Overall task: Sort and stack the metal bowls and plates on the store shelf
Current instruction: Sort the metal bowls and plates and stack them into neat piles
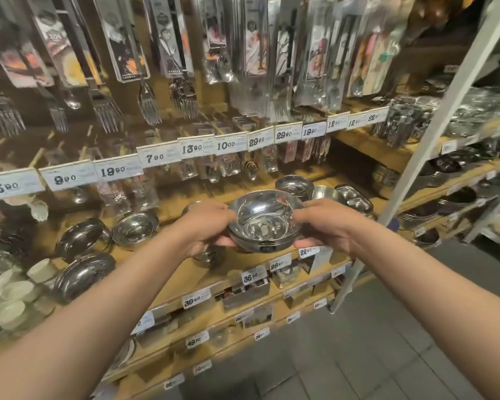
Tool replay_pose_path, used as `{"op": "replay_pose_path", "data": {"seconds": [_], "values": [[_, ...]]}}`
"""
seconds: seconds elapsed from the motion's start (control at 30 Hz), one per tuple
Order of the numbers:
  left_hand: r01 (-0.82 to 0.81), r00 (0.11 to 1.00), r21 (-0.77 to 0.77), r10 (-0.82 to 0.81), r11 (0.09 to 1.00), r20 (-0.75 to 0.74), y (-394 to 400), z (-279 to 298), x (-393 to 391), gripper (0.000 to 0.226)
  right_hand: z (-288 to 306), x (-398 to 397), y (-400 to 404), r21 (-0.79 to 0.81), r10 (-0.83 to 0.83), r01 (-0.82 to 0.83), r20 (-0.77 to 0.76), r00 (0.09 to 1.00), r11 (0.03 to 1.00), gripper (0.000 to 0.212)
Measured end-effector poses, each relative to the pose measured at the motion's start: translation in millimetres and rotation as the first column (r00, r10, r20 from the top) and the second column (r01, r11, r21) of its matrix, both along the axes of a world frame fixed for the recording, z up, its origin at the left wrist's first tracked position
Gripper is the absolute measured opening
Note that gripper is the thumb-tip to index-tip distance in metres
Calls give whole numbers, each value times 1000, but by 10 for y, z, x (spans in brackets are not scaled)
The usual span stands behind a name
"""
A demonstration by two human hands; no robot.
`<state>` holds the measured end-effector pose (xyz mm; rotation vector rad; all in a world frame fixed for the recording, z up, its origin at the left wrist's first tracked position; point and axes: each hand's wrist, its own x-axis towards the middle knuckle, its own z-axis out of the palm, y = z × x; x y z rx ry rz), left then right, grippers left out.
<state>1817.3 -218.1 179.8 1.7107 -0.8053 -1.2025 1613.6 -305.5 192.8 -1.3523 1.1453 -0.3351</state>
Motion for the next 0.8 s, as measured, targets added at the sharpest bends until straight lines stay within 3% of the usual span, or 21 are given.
{"op": "replay_pose_path", "data": {"seconds": [0.17,0.4,0.8], "values": [[19,999,43,-21,999,25,-144,10,-269,8,-46,-300,-158,-19,-48,48,16,999,999,21],[32,997,49,-36,998,71,-577,-83,-468,8,-301,-552,-487,-9,-152,153,70,986,988,8],[-24,995,52,18,998,103,-1961,-183,-470,13,-237,-438,-1927,2,-182,182,48,982,983,11]]}}
